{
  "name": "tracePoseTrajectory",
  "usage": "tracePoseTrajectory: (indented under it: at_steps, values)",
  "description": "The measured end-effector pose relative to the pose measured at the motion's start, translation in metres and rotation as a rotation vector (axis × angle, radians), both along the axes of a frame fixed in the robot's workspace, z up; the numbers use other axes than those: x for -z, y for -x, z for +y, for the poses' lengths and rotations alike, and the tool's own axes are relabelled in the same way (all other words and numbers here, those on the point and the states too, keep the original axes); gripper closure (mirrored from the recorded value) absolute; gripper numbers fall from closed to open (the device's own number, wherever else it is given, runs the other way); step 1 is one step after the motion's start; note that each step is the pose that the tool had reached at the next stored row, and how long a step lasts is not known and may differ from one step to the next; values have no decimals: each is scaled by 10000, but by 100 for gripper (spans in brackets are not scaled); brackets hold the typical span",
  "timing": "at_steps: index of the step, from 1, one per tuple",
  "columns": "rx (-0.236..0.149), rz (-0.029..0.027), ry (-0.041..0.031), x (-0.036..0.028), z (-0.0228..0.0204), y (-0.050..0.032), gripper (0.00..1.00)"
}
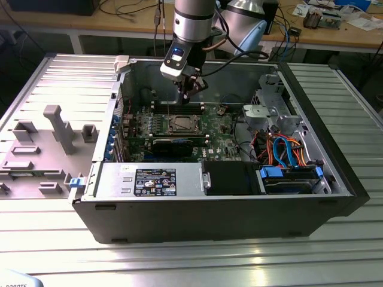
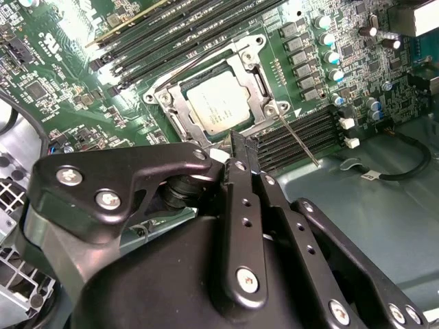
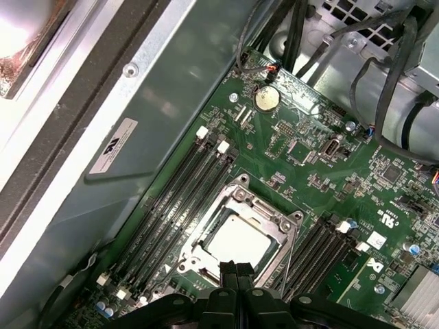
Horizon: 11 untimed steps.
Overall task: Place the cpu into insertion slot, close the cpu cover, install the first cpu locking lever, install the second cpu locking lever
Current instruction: 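Install the first cpu locking lever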
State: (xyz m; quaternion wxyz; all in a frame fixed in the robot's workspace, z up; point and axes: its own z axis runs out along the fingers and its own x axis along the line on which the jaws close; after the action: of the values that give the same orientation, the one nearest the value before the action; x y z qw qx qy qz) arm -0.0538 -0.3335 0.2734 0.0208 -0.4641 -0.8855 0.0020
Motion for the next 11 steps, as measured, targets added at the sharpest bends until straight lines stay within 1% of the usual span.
tracePoseTrajectory:
  at_steps: [3,4,6,7,8,9,11]
  values:
    - [-5,0,3,0,0,0,89]
    - [-110,0,3,1,0,1,89]
    - [-545,-1,2,6,1,0,89]
    - [-1068,-126,10,19,0,2,89]
    - [-1357,-472,24,41,-2,18,89]
    - [-1798,-637,12,46,-6,39,89]
    - [-1853,-639,11,47,-7,58,89]
